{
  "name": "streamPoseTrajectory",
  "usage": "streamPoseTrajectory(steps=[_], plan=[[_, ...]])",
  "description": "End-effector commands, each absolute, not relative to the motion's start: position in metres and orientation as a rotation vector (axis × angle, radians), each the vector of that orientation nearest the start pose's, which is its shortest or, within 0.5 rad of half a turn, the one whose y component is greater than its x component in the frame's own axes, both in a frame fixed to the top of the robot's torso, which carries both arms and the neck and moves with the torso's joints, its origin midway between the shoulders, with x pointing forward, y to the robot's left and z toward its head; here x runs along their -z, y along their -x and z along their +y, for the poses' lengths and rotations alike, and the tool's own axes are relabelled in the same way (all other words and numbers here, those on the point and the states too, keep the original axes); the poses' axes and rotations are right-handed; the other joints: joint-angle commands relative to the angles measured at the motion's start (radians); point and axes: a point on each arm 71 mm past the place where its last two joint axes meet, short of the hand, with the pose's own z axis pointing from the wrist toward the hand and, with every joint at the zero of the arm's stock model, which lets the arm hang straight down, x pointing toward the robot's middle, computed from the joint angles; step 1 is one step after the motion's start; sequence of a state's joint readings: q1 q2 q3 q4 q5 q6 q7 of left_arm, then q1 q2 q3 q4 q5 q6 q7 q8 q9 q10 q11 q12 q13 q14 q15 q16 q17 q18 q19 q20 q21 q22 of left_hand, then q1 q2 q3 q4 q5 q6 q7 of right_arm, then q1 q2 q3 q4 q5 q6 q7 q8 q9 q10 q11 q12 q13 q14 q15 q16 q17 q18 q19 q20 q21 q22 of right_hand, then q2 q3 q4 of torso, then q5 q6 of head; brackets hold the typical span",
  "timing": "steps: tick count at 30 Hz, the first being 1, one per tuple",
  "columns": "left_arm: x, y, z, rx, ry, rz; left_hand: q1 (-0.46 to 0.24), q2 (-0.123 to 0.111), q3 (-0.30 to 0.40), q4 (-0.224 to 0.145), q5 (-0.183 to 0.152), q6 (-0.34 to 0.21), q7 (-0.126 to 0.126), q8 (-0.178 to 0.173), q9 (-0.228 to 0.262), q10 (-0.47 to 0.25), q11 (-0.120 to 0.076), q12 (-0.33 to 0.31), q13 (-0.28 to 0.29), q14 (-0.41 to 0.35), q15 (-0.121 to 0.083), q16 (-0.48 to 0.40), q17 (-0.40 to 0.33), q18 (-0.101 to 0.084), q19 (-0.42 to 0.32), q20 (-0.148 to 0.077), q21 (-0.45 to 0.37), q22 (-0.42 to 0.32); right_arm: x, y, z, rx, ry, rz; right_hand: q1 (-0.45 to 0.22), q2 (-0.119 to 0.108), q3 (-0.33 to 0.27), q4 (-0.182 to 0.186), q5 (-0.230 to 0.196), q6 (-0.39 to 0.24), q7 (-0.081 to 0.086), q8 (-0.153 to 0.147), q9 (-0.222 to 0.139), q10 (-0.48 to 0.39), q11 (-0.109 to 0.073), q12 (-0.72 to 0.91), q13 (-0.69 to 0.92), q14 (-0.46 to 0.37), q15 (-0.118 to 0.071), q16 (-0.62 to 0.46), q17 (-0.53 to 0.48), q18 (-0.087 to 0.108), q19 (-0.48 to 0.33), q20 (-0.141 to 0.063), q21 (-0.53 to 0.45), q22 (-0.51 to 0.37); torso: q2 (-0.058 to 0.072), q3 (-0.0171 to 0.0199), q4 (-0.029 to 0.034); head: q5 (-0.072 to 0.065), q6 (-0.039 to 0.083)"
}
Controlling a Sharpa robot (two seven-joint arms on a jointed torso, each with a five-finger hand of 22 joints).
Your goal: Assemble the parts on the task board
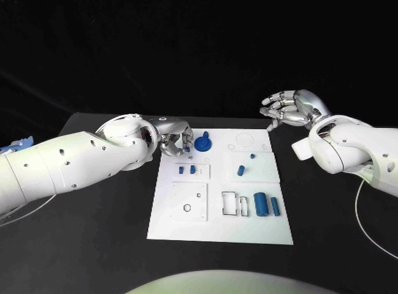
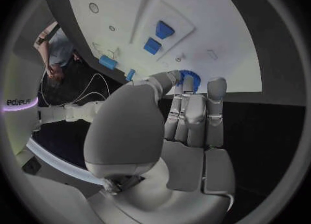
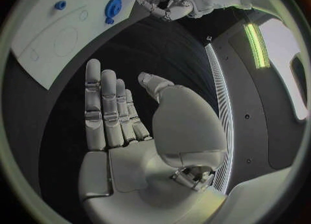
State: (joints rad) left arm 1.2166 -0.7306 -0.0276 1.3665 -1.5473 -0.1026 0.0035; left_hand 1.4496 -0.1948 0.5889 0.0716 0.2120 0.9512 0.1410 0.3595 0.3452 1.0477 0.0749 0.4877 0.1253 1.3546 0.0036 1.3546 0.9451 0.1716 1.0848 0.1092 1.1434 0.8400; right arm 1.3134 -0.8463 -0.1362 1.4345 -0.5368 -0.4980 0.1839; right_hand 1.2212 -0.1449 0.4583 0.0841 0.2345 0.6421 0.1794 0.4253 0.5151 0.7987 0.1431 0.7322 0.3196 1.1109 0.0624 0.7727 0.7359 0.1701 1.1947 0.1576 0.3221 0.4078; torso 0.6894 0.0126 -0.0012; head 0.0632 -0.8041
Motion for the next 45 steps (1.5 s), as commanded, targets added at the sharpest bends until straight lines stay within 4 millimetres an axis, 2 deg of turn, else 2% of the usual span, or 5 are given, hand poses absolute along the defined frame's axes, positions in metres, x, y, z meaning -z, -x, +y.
streamPoseTrajectory(steps=[1, 9, 17, 27, 45], plan=[[0.195, -0.51, 0.179, 0.637, -0.377, 1.821, -0.011, 0.0, -0.002, 0.001, -0.003, 0.009, -0.002, -0.006, 0.001, 0.008, -0.003, -0.003, 0.0, 0.007, -0.001, 0.004, 0.001, -0.017, 0.008, 0.003, 0.007, 0.001, 0.16, -0.514, -0.242, -1.038, -0.629, 1.49, 0.0, 0.004, -0.002, -0.004, 0.004, -0.005, 0.042, 0.001, -0.001, -0.005, -0.001, 0.004, -0.001, -0.006, -0.002, -0.002, -0.001, 0.011, 0.007, -0.003, -0.003, -0.001, 0.001, 0.0, -0.0017, 0.002, -0.002], [0.2, -0.512, 0.176, 0.633, -0.38, 1.843, -0.011, 0.0, -0.002, 0.001, -0.003, 0.01, -0.002, -0.006, 0.002, 0.008, -0.003, -0.003, 0.0, 0.007, -0.002, 0.003, -0.001, -0.017, 0.007, 0.003, 0.006, -0.001, 0.16, -0.514, -0.241, -1.039, -0.628, 1.491, 0.0, 0.004, -0.002, -0.004, 0.004, -0.005, 0.042, 0.001, -0.001, -0.005, -0.001, 0.004, -0.001, -0.006, -0.002, -0.002, -0.001, 0.011, 0.007, -0.003, -0.003, -0.001, 0.001, -0.0005, 0.0002, 0.001, -0.006], [0.206, -0.513, 0.171, 0.638, -0.388, 1.859, -0.011, 0.0, -0.002, 0.001, -0.003, 0.01, -0.002, -0.006, 0.002, 0.009, -0.003, -0.004, 0.0, 0.007, -0.002, 0.003, -0.001, -0.017, 0.006, 0.002, 0.006, -0.001, 0.16, -0.514, -0.24, -1.042, -0.626, 1.491, 0.0, 0.004, -0.002, -0.004, 0.004, -0.005, 0.042, 0.001, -0.001, -0.005, -0.001, 0.004, -0.001, -0.006, -0.002, -0.002, -0.001, 0.011, 0.007, -0.003, -0.003, -0.001, 0.001, 0.0002, -0.0035, 0.003, -0.008], [0.21, -0.513, 0.17, 0.633, -0.397, 1.888, -0.011, 0.0, -0.002, 0.001, -0.004, 0.01, -0.002, -0.007, 0.002, 0.01, -0.004, -0.005, 0.0, 0.007, -0.002, 0.004, -0.001, -0.017, 0.006, 0.002, 0.005, -0.002, 0.159, -0.514, -0.24, -1.042, -0.626, 1.49, 0.0, 0.004, -0.002, -0.004, 0.004, -0.005, 0.042, 0.001, -0.001, -0.005, -0.001, 0.004, -0.001, -0.006, -0.002, -0.002, -0.001, 0.011, 0.007, -0.003, -0.003, -0.001, 0.0, 0.0, -0.0007, -0.001, -0.012], [0.213, -0.514, 0.169, 0.628, -0.401, 1.907, -0.01, 0.0, -0.001, -0.001, -0.004, 0.011, -0.003, -0.008, 0.002, 0.011, -0.004, -0.007, 0.0, 0.006, -0.002, 0.002, -0.004, -0.016, 0.005, 0.002, 0.004, -0.003, 0.159, -0.514, -0.24, -1.043, -0.625, 1.49, 0.0, 0.004, -0.002, -0.004, 0.004, -0.005, 0.042, 0.001, -0.001, -0.005, -0.001, 0.004, -0.001, -0.006, -0.002, -0.002, -0.001, 0.011, 0.007, -0.003, -0.003, -0.001, 0.0, -0.0002, -0.0019, -0.001, -0.014]])
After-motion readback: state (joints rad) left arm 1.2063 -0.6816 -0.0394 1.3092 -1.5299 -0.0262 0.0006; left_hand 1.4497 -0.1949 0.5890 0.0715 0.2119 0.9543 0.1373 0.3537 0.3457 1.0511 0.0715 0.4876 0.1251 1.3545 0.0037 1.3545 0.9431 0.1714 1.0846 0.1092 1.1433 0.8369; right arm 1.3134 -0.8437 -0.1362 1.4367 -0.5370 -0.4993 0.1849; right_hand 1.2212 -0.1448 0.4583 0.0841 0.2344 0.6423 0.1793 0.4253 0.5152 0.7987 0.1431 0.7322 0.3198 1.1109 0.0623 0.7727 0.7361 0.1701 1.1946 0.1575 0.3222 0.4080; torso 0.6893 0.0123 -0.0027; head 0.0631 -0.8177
